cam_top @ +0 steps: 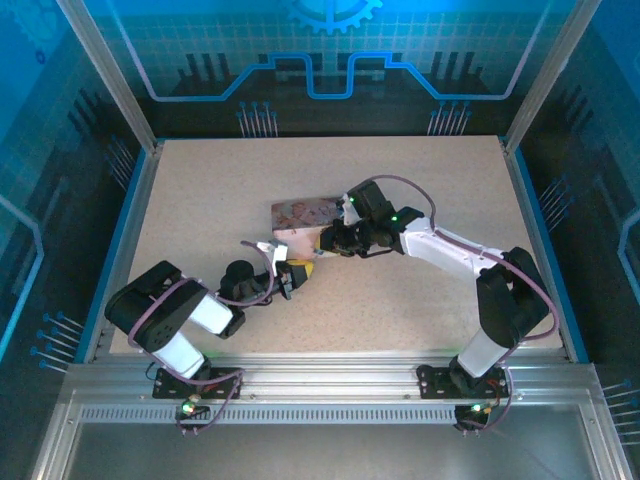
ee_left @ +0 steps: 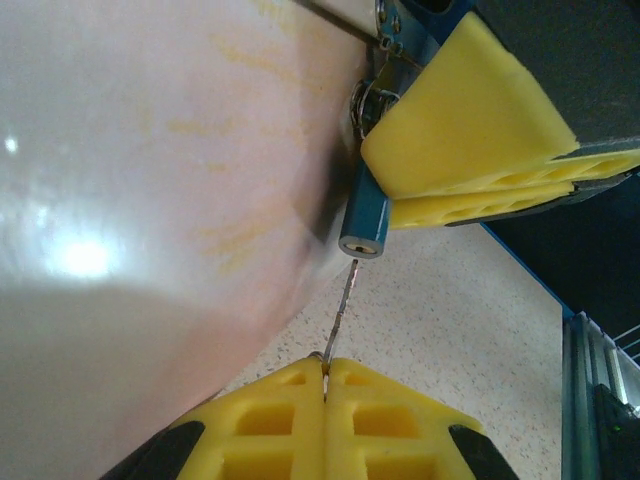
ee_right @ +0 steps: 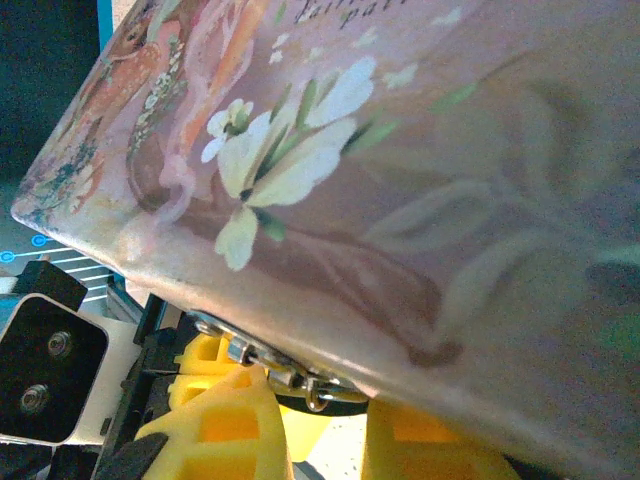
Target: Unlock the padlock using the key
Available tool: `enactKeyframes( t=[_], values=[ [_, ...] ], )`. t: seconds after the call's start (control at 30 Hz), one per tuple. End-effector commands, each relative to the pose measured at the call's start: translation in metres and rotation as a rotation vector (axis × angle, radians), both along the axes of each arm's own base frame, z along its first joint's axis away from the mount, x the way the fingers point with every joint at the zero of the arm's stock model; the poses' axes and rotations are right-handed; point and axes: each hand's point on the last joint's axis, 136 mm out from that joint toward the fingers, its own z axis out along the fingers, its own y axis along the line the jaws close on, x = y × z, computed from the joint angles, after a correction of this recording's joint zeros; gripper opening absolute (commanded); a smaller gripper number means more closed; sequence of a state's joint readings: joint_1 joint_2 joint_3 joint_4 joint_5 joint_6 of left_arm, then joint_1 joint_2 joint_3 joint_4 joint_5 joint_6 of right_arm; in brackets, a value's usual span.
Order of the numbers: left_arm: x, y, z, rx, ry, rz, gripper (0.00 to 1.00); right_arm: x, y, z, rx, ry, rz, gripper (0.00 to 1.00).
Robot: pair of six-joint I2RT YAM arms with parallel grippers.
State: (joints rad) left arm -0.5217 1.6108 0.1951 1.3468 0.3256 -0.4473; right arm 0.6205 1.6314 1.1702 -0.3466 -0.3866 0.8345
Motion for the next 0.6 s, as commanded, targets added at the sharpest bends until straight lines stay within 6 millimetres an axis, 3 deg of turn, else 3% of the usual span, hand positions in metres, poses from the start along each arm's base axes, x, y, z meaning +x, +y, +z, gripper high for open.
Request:
enactKeyframes(
  t=[0.0, 0.57],
  values=[
    [0.0066, -0.0032, 0.0231, -0.044, -0.071, 0.013, 0.00, 0.0044, 0.0063, 0.0285, 0.088, -0.066, 0.021, 0.01],
    [0.0080, -0.0074, 0.0294, -0.058, -0.081, 0.019, 0.00, -0.0006, 0.0125, 0.0297, 0.137, -0.048, 0.028, 0.01]
  ],
)
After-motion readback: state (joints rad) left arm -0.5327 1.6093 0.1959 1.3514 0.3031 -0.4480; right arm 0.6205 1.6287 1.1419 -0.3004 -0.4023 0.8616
